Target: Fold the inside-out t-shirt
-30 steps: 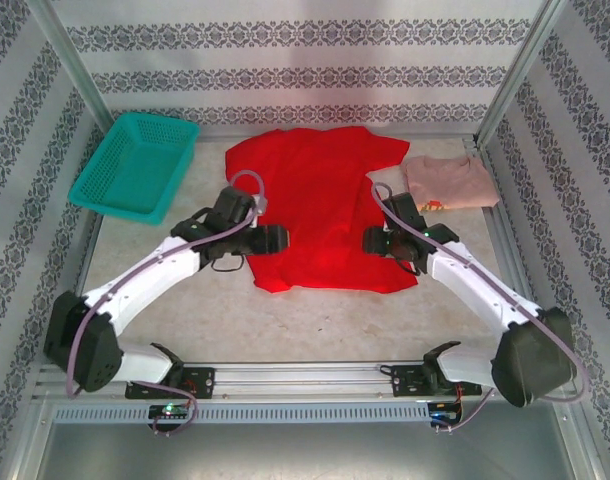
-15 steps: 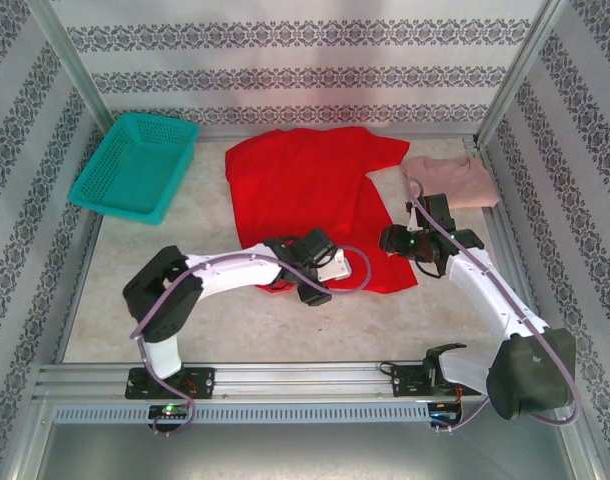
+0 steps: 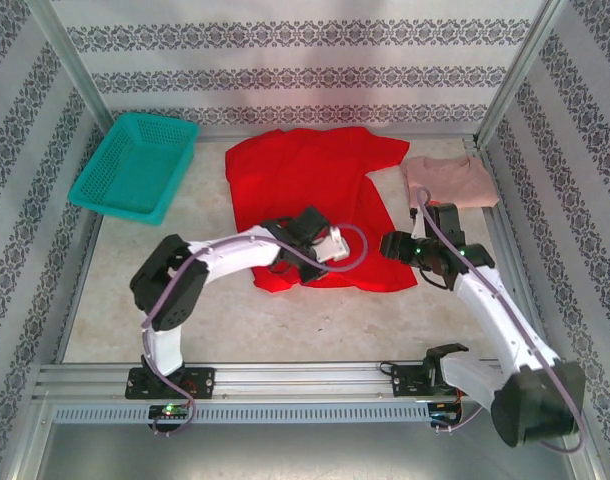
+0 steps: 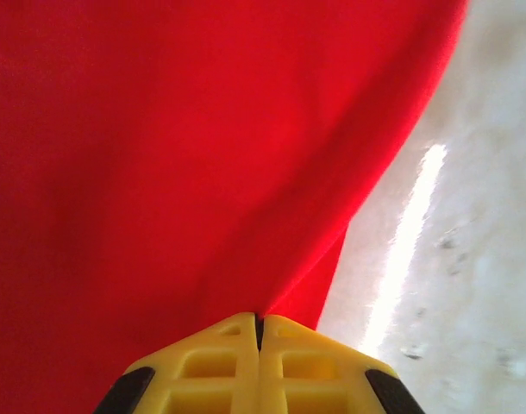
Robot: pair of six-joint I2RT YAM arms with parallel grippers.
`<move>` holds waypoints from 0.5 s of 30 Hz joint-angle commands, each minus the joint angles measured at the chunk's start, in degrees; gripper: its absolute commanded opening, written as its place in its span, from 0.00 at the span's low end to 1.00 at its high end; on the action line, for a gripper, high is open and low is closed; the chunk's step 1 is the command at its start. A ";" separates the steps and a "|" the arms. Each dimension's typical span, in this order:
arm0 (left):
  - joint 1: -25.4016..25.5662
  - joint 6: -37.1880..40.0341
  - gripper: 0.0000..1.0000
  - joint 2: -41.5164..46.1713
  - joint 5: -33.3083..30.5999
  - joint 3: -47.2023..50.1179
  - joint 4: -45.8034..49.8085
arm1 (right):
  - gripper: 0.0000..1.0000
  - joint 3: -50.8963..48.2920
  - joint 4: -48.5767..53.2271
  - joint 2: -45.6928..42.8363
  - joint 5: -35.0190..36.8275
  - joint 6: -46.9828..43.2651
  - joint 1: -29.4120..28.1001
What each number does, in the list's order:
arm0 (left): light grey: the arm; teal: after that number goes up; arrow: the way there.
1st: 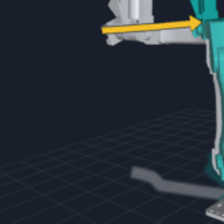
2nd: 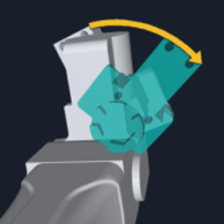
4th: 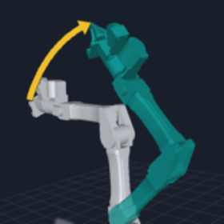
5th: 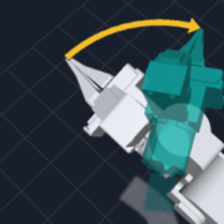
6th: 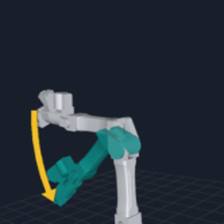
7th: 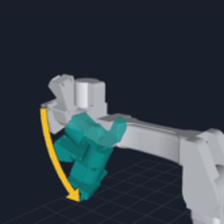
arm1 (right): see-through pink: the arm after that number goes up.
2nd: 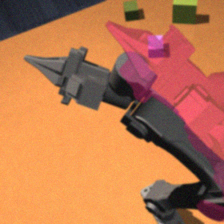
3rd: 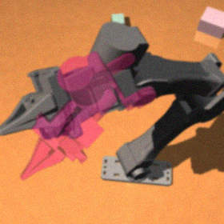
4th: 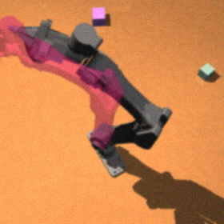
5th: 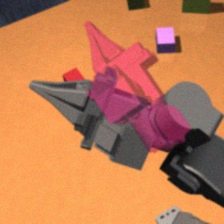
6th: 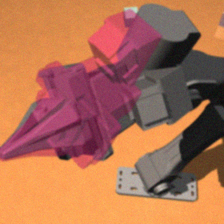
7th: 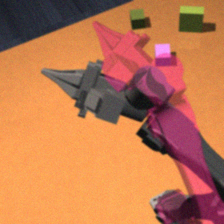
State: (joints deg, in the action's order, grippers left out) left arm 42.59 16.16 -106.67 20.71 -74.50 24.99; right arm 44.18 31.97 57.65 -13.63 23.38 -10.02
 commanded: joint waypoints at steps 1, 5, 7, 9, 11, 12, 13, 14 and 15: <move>-6.45 -12.57 0.00 5.57 17.19 -0.38 -2.87 | 0.60 -4.74 -3.20 -5.27 -4.29 -0.66 -3.58; -9.89 -18.76 0.00 7.36 23.37 0.50 -5.35 | 0.59 -9.08 -10.67 -5.75 -6.86 -1.12 -10.00; -11.21 -20.87 0.00 7.06 24.85 -0.15 -4.88 | 0.60 -9.60 -14.51 -3.53 -6.85 -1.67 -14.11; -12.19 -22.55 0.00 6.68 25.86 -0.59 -4.70 | 0.65 -9.35 -15.88 -1.33 -1.25 -4.04 -18.07; -12.53 -23.56 0.00 6.70 26.96 -0.70 -4.93 | 0.69 -8.64 -17.08 1.39 6.57 -5.67 -21.06; -12.61 -23.96 0.00 6.62 27.18 -0.65 -5.13 | 0.71 -8.59 -19.21 3.09 8.68 -6.67 -22.01; -12.55 -24.20 0.00 6.51 27.49 -0.73 -5.13 | 0.72 -8.59 -21.60 4.71 10.54 -7.15 -22.65; -12.62 -24.43 0.00 6.40 27.46 -0.86 -5.22 | 0.74 -8.63 -24.44 6.66 10.84 -8.17 -23.20; -12.70 -24.66 0.00 6.24 27.39 -0.95 -5.22 | 0.76 -8.51 -27.58 9.28 11.03 -8.77 -23.69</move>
State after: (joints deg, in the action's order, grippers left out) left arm 30.61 -5.52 -99.94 44.80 -74.50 21.06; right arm 35.24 13.52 63.22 -8.97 18.11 -32.62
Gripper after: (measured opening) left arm 0.050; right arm 0.756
